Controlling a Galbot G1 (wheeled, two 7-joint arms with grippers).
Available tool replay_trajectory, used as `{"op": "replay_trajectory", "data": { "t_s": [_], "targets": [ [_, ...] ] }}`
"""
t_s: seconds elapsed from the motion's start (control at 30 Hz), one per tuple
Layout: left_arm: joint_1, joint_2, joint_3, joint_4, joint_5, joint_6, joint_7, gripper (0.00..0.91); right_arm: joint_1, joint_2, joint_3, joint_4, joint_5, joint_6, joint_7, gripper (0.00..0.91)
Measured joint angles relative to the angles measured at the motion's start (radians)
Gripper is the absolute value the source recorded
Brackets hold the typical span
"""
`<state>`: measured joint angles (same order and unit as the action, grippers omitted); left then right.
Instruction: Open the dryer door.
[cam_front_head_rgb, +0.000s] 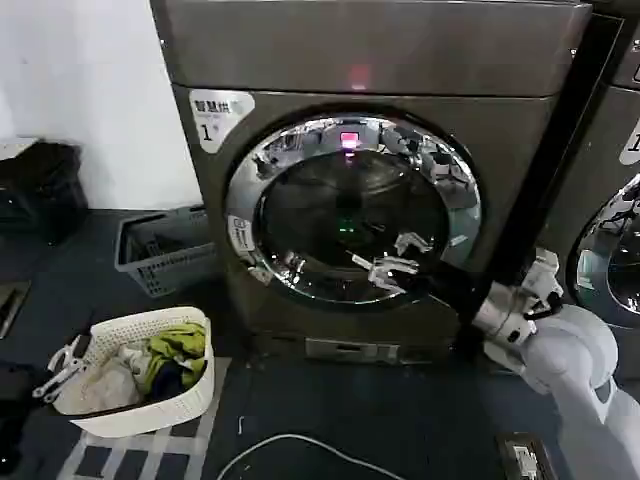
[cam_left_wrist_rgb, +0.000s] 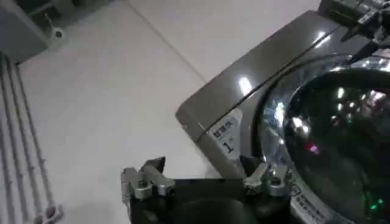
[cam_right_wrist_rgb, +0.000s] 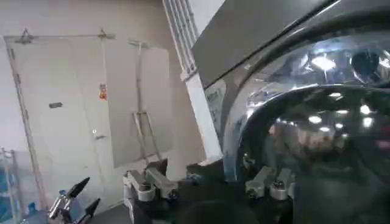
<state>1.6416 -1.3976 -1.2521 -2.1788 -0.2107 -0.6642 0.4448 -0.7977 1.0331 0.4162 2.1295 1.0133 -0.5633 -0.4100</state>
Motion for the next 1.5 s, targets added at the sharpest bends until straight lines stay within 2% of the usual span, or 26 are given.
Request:
{"op": "replay_trajectory", "data": {
  "t_s": [0.13, 0.23, 0.57, 1.03, 1.3, 1.5],
  "targets": [
    [0.003, -0.004, 0.000, -0.002, 0.000, 0.004, 0.001, 0.907, -0.013, 0.000, -0.023, -0.021, -0.156, 0.077, -0.041, 0.907],
    [0.007, -0.007, 0.002, -0.004, 0.000, 0.009, 0.006, 0.907, -0.014, 0.003, -0.043, -0.042, -0.244, 0.127, -0.055, 0.907],
    [0.003, -0.011, 0.001, -0.005, 0.000, 0.013, 0.006, 0.907, 0.029, 0.037, -0.128, -0.144, -0.407, 0.265, -0.079, 0.907],
    [0.008, -0.037, -0.007, -0.030, 0.000, 0.026, 0.008, 0.907, 0.146, 0.090, -0.242, -0.338, -0.516, 0.412, -0.056, 0.907],
    [0.029, -0.063, -0.016, -0.053, 0.000, 0.027, 0.012, 0.907, 0.214, 0.130, -0.307, -0.439, -0.549, 0.433, -0.043, 0.907],
    [0.043, -0.075, -0.022, -0.067, 0.004, 0.025, 0.013, 0.907, 0.249, 0.163, -0.348, -0.493, -0.580, 0.469, -0.040, 0.907]
  ]
}}
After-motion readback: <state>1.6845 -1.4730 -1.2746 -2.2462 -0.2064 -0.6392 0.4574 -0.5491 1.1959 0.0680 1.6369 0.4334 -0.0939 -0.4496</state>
